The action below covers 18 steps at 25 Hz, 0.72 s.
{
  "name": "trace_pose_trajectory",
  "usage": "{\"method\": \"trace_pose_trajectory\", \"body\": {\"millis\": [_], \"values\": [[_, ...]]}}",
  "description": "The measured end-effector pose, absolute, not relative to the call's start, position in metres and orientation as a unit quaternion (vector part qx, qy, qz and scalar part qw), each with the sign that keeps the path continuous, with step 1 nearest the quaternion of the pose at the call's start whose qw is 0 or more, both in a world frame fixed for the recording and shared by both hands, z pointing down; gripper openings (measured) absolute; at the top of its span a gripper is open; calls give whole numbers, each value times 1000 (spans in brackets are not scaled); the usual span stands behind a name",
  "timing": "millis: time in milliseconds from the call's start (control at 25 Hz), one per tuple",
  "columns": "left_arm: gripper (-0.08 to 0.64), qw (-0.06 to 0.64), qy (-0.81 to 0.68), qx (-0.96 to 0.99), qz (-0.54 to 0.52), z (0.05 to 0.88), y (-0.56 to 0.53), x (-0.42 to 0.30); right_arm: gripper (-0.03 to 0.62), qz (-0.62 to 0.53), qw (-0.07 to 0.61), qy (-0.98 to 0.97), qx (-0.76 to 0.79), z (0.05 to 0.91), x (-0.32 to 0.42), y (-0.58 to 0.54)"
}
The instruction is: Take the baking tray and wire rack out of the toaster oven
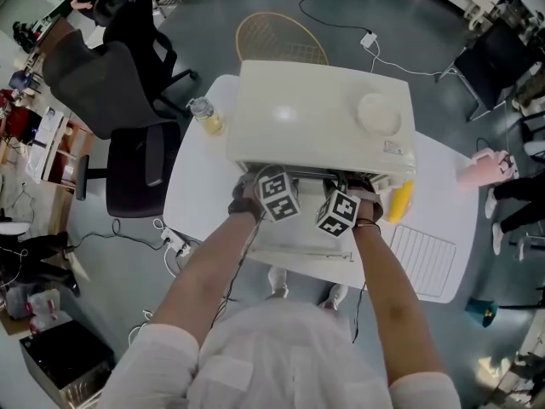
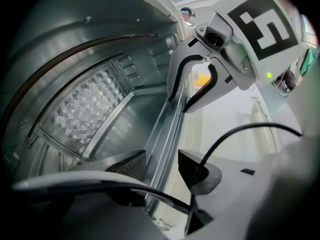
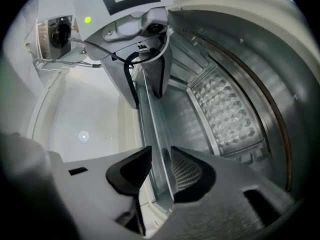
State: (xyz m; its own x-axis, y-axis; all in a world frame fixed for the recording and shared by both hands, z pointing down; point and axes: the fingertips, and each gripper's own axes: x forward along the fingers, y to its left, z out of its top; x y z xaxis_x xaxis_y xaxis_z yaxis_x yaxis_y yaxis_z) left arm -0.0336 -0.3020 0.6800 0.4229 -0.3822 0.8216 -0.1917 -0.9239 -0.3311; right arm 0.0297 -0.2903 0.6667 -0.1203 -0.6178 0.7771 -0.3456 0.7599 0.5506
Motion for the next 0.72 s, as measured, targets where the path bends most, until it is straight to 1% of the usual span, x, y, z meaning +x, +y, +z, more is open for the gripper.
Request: {"method": "trace_pose_trajectory", "body": {"millis": [160, 240, 320, 360, 440, 720], "values": [[176, 102, 177, -834, -512, 679, -304, -35, 129, -123, 578, -736, 330, 664, 25, -297], [143, 99, 180, -834, -513, 680, -304, -37, 143, -112, 590, -733, 319, 671, 25, -296], [109, 86, 179, -836, -512, 680, -302, -40, 138, -95, 599, -731, 312, 678, 26, -293], [100, 80, 177, -837, -511, 679, -299, -41, 124, -91, 601, -731, 311, 680, 27, -291], [100, 79, 173, -838, -511, 678, -294, -44, 92, -94, 599, -732, 311, 681, 25, -286], [99, 78, 155, -840, -514, 680, -278, -44, 86, -85, 593, -741, 302, 680, 22, -269]]}}
